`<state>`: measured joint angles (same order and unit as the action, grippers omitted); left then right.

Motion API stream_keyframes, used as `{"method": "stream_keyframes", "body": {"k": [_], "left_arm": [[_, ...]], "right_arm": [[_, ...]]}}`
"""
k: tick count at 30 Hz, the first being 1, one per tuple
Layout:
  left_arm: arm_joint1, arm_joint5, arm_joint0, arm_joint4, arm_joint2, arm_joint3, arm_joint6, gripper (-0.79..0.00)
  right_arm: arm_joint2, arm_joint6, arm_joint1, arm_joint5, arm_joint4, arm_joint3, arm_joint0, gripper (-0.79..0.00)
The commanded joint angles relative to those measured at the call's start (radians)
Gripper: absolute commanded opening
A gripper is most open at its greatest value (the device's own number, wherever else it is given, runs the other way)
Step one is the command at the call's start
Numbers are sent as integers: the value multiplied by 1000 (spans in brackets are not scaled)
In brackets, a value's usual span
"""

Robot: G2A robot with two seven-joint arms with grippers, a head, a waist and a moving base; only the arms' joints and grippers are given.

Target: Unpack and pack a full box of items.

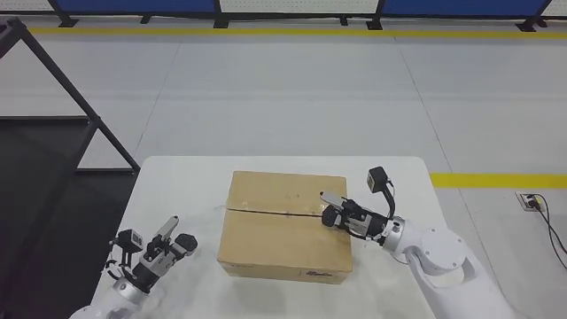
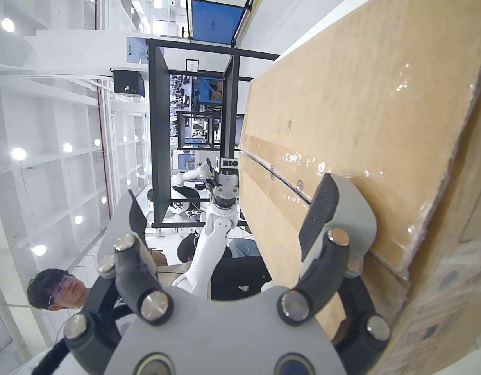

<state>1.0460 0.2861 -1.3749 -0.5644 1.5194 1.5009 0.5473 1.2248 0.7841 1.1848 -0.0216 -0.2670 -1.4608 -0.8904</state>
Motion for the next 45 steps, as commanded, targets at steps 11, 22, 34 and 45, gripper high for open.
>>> {"method": "stream_keyframes", "body": {"k": [11,22,34,45], "left_arm": [[41,-16,38,-39,-107,-7,-254,0],[92,-25,206,-114,-206,-159,-444,0],[109,92,210,-219,-119,-108,-470,0],[110,128,104,-160,-37,173,-497,0]], "right_arm": [[0,0,0,0,0,0,0,0],[0,0,0,0,0,0,0,0],[0,0,0,0,0,0,0,0],[0,0,0,0,0,0,0,0]]}}
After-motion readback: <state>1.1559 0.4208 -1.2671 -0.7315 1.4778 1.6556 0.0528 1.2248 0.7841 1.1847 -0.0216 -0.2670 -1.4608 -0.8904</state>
